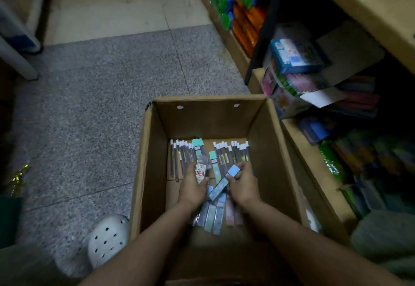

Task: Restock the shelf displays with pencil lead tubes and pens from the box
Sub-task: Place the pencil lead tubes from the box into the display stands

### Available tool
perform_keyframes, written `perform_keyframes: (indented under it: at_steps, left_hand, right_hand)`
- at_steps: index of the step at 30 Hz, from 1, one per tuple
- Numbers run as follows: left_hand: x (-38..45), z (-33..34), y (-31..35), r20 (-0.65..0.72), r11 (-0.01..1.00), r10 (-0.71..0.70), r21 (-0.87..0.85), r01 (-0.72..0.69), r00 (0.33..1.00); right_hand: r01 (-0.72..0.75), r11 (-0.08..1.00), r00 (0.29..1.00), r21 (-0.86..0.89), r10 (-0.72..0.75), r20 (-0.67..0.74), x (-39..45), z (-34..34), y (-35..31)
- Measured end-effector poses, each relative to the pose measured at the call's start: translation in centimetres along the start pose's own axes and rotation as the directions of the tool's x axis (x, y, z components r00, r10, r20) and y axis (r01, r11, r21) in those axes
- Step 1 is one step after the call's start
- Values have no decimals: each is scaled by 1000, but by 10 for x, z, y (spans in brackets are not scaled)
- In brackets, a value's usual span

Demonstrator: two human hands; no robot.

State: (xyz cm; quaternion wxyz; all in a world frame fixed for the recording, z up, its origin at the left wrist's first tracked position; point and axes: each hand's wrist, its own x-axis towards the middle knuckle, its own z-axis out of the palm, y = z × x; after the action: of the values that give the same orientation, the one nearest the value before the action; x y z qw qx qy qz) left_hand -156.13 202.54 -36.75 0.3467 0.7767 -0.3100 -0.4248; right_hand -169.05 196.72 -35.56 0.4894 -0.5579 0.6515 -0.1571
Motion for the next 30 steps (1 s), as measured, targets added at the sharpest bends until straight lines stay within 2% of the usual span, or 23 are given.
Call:
perform_keyframes:
  at_steps: [3, 5, 9, 12, 14, 17, 22, 27, 30]
  left_hand:
    - [1, -8, 45, 145, 986, 165, -54, -158, 976]
    - [0, -13, 84, 211, 951, 308, -70, -300, 928]
    - [-16, -23, 183, 363, 868, 492, -136, -477, 791]
    - [-48, -22, 245, 404, 756, 644, -202, -623, 650]
    - [-72, -18, 273, 398, 720, 690, -291, -630, 605]
    - [-102, -11, 302, 381, 690, 724, -385, -613, 576]
    - [-129, 4, 323, 435, 704, 708, -498, -507, 556]
    - [-142, 17, 334, 475, 697, 716, -517, -497, 511]
    - [-142, 21, 340, 449, 684, 726, -548, -481, 521]
  right_hand:
    - [149, 989, 984, 3, -148, -98, -14, -46, -41]
    - [278, 959, 944, -57, -284, -167, -27, -84, -71]
    - [386, 897, 852, -214, -436, -289, -55, -165, -130]
    - [438, 869, 784, -232, -495, -375, -80, -219, -165]
    - [483, 843, 736, -236, -537, -413, -98, -247, -179]
    - [514, 805, 672, -295, -592, -444, -122, -276, -185]
    - [491, 819, 658, -297, -572, -489, -154, -301, -179]
    - [432, 837, 660, -336, -547, -515, -179, -334, -176]
    - [364, 805, 591, -469, -589, -551, -191, -366, -181]
